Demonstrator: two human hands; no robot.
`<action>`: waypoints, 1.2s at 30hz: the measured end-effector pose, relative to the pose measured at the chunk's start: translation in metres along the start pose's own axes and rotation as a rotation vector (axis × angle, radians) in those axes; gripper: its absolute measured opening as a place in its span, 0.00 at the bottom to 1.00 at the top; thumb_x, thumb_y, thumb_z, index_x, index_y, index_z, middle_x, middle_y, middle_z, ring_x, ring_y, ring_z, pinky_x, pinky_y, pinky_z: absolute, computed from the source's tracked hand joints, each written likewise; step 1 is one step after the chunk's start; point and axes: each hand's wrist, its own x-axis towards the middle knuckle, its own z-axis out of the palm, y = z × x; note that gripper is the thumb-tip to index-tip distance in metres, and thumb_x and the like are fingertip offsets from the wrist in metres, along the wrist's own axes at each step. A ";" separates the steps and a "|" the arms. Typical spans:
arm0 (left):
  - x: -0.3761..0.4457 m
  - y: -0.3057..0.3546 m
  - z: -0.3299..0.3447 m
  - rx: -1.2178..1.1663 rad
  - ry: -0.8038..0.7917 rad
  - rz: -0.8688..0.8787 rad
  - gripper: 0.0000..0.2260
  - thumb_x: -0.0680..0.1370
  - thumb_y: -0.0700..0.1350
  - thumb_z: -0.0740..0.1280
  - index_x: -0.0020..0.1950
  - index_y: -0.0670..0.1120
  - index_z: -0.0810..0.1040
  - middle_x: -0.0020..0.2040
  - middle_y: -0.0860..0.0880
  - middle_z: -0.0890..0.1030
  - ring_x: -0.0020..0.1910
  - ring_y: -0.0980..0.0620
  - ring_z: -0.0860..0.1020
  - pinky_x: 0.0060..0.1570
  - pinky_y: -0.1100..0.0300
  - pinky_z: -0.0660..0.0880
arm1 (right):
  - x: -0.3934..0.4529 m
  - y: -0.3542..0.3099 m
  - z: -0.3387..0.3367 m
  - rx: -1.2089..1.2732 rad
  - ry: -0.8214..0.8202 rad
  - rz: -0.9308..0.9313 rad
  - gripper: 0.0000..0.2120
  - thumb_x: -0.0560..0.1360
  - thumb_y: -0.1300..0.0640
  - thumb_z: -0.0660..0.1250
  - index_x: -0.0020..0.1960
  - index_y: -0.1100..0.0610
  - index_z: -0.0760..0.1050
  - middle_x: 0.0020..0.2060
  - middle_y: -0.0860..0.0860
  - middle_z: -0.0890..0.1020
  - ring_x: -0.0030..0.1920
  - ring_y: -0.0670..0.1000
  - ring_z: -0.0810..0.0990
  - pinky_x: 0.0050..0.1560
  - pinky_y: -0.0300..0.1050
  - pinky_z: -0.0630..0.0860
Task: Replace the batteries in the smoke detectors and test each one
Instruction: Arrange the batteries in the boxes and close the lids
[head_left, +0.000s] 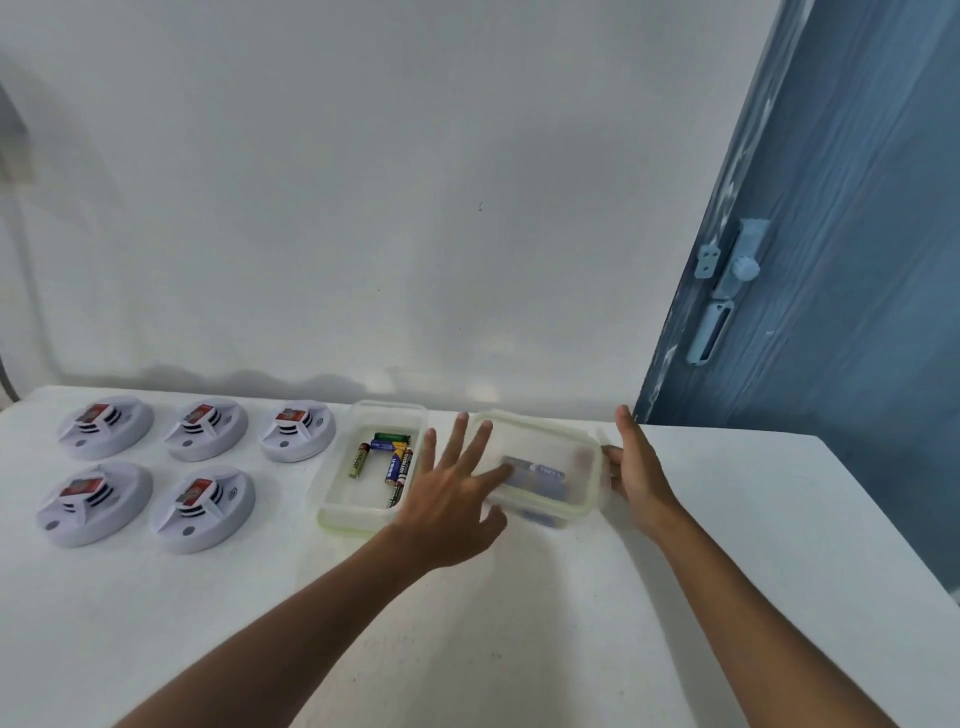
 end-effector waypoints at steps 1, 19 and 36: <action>0.001 0.002 -0.004 -0.013 -0.058 -0.051 0.27 0.74 0.62 0.53 0.70 0.54 0.71 0.78 0.41 0.56 0.77 0.36 0.47 0.69 0.29 0.52 | -0.005 -0.001 0.001 -0.024 0.037 -0.021 0.28 0.78 0.33 0.51 0.71 0.49 0.65 0.55 0.61 0.81 0.53 0.58 0.80 0.56 0.51 0.75; 0.018 -0.009 -0.030 -0.083 -0.435 -0.039 0.56 0.64 0.75 0.65 0.79 0.43 0.47 0.80 0.46 0.46 0.78 0.49 0.41 0.74 0.39 0.41 | -0.053 -0.009 0.027 -1.105 -0.289 -0.414 0.52 0.59 0.29 0.72 0.76 0.43 0.55 0.76 0.46 0.31 0.75 0.53 0.29 0.75 0.59 0.46; 0.014 -0.009 -0.025 -0.100 -0.273 -0.008 0.52 0.65 0.68 0.72 0.77 0.40 0.56 0.79 0.44 0.55 0.78 0.49 0.52 0.75 0.58 0.52 | -0.046 -0.006 0.041 -1.240 -0.287 -0.584 0.43 0.69 0.37 0.71 0.77 0.48 0.55 0.78 0.45 0.54 0.78 0.47 0.51 0.75 0.45 0.54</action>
